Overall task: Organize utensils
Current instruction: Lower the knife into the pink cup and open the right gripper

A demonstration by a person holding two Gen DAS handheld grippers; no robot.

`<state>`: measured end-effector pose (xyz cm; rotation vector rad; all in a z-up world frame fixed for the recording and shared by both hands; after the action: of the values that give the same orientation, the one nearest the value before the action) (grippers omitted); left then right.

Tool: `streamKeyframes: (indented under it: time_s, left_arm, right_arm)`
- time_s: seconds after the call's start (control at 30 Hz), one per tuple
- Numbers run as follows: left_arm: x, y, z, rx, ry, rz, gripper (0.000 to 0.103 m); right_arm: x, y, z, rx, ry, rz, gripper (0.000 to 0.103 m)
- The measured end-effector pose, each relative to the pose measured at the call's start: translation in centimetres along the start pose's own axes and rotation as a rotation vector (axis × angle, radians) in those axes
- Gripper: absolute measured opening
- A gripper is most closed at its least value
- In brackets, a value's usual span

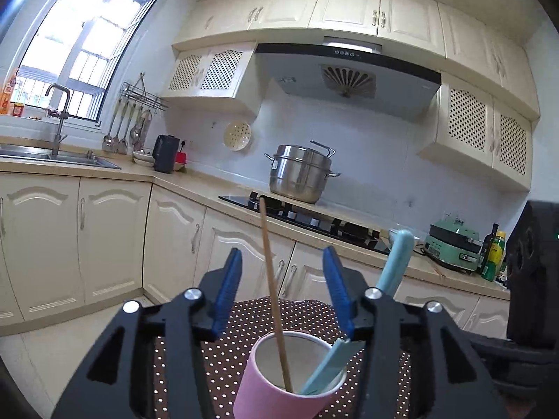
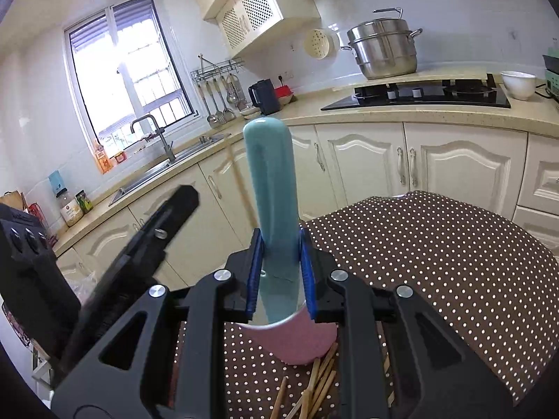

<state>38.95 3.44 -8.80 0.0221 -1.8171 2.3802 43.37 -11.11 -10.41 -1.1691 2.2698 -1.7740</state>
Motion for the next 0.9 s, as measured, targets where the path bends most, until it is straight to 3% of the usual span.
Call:
streamKeyframes:
  time_s: [0.3, 0.37, 0.9]
  left_arm:
    - [2.2, -0.9, 0.1, -0.03, -0.005, -0.024, 0.073]
    - [2.9, -1.2, 0.0, -0.02, 0.003, -0.017, 0.075]
    - [8.4, -4.2, 0.9, -0.029, -0.005, 0.014, 0.082]
  right_arm:
    - [0.9, 0.9, -0.3, -0.032, 0.008, 0.002, 0.026]
    - [1.4, 0.8, -0.5, -0.032, 0.013, 0.011, 0.052]
    - [6.4, 0.2, -2.7, -0.003, 0.027, 0.06, 0.063]
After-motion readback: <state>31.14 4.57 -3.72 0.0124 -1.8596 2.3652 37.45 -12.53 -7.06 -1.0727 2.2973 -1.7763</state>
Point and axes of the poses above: each gripper's, at about its wrist camera, not at the fingertips, and x roughly against the way its jaws point, z to its right, y to its underside, the point moved 6 cm from there along -x, roughly the way its jaws point, and after that the axes turned 1 degree about -y, right-handed, at the moved point
